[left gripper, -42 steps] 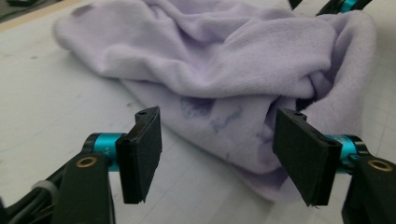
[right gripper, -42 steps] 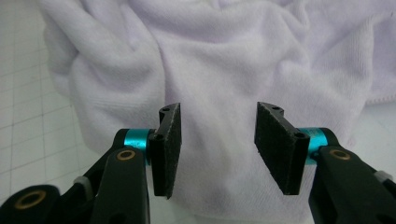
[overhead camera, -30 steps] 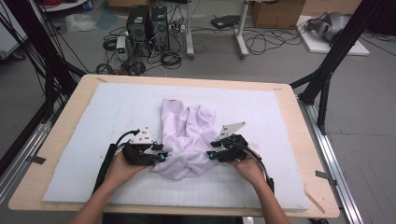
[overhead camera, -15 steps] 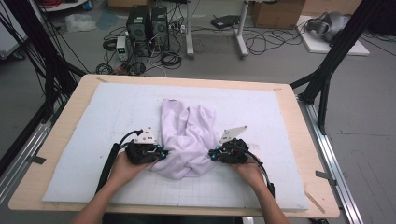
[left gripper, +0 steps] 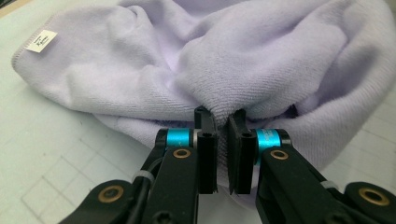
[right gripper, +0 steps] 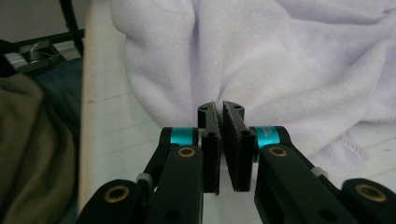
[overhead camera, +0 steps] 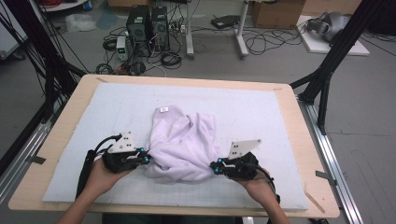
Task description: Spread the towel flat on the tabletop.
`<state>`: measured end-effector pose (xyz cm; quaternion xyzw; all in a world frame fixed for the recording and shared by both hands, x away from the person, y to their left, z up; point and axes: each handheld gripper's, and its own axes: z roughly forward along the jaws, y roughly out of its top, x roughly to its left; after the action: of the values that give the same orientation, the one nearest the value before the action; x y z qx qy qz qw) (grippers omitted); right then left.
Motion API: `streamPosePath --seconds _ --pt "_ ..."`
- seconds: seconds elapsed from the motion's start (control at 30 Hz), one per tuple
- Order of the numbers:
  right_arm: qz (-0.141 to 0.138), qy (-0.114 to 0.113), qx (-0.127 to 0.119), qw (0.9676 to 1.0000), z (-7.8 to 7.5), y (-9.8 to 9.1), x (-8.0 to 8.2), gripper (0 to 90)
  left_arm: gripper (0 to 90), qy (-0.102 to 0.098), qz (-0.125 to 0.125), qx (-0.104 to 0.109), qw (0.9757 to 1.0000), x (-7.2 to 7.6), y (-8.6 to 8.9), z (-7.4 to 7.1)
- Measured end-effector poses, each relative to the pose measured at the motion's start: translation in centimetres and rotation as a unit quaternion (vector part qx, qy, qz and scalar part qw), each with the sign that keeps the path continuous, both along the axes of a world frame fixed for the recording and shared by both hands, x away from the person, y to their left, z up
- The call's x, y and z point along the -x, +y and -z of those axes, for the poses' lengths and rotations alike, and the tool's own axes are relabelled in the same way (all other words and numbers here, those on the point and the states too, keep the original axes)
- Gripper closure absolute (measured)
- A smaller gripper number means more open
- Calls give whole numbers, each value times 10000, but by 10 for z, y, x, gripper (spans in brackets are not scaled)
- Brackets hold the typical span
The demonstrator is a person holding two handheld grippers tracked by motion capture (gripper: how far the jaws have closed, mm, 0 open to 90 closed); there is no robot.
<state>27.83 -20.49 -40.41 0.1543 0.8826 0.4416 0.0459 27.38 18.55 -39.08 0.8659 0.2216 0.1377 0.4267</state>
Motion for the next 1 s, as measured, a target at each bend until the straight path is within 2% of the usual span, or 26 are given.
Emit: streamPosePath --seconds 0.2,0.23,0.3,0.33,0.43,0.47,0.5,0.53,0.57,0.6,0.63,0.7,0.77,0.8,0.83,0.87,0.9,0.97,1.0 --pt "-317 185 -75 9993 3 8 34 855 835 69 167 8 9998 23 11 -1" --pt "-443 173 -52 9989 3 12 38 818 810 84 188 31 9998 25 12 0" --pt "-435 129 -190 9988 -3 10 36 765 714 82 210 97 9997 26 16 -1" --pt "-435 129 -190 9988 -3 10 36 765 714 106 169 131 9997 25 20 -2" --pt "-233 10 -359 9991 -13 4 23 695 591 115 26 316 9994 18 31 -7" --pt "-103 -134 -243 9996 -17 3 10 657 568 117 -17 372 9992 14 34 -8" --pt "-103 -134 -243 9996 -17 3 10 657 568 119 -88 447 9989 11 35 -8" --pt "-19 -204 -165 9997 -16 4 3 635 547 116 -149 484 9986 6 36 -7" --pt "28 -221 -115 9997 -15 6 -5 620 527 158 -165 529 9983 1 36 -6" --pt "120 -256 -88 9996 -7 10 -19 602 502 205 -153 591 9979 -5 34 -3" --pt "120 -256 -88 9996 -7 10 -19 602 502 237 -144 622 9977 -9 32 -1" --pt "235 -132 50 9996 2 15 -31 585 490 351 -120 660 9971 -19 25 6" --pt "258 -21 320 9992 15 21 -41 584 492 467 -95 607 9970 -28 16 14" --pt "258 -21 320 9992 15 21 -41 584 492 544 -67 565 9969 -33 12 18" --pt "228 112 438 9987 21 24 -44 590 517 630 -21 528 9966 -37 9 22" --pt "228 112 438 9987 21 24 -44 590 517 688 -30 512 9963 -40 5 27" --pt "209 128 537 9983 23 25 -45 599 534 745 -33 466 9961 -43 2 32" --pt "202 180 701 9972 29 26 -46 635 600 842 -32 356 9958 -46 -4 40" --pt "212 277 661 9972 30 26 -46 680 656 859 -30 260 9960 -45 -7 43"
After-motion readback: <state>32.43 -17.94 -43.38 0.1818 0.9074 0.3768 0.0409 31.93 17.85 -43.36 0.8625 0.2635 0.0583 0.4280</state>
